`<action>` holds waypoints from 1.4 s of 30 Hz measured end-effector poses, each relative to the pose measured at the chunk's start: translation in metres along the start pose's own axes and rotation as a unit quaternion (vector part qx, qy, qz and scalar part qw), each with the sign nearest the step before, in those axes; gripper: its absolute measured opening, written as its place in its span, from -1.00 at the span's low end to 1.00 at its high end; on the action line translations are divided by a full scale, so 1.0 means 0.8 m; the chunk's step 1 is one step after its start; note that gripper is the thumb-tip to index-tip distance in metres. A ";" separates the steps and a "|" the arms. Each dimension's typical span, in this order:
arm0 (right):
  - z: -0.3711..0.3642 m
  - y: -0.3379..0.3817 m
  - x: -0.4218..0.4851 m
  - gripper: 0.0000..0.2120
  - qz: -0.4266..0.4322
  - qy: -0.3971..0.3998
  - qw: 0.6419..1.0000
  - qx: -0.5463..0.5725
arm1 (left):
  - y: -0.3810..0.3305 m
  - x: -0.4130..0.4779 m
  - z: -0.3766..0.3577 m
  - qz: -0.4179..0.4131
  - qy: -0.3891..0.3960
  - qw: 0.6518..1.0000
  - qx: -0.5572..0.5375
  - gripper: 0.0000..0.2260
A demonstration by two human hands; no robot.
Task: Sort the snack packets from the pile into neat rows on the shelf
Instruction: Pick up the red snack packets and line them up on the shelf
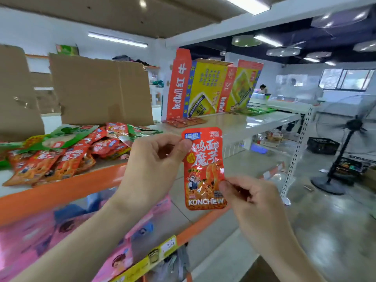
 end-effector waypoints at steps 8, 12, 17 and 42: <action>0.130 -0.068 0.020 -0.86 -0.029 -0.043 0.998 -0.042 | -0.016 0.001 -0.143 0.008 0.038 0.999 -0.001 -0.81; 0.183 -0.093 0.023 -0.87 -0.036 -0.079 0.994 -0.065 | -0.015 0.000 -0.203 0.022 0.059 0.998 -0.011 -0.79; 0.229 -0.125 0.027 -0.86 -0.053 -0.101 0.991 -0.070 | -0.012 0.002 -0.267 0.025 0.097 0.994 -0.033 -0.77; 0.325 -0.278 0.226 -0.84 -0.080 -0.148 0.974 -0.153 | 0.113 0.171 -0.516 0.045 0.161 0.979 -0.119 -0.81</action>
Point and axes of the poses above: each hand's wrist, its own x-axis towards the middle knuckle, its own z-axis out of the back of the hand, y = z × x, the point moved 10 cm from there along x, towards the middle knuckle, and after that the axes turned 5 degrees about -y, right-handed, at the moved point
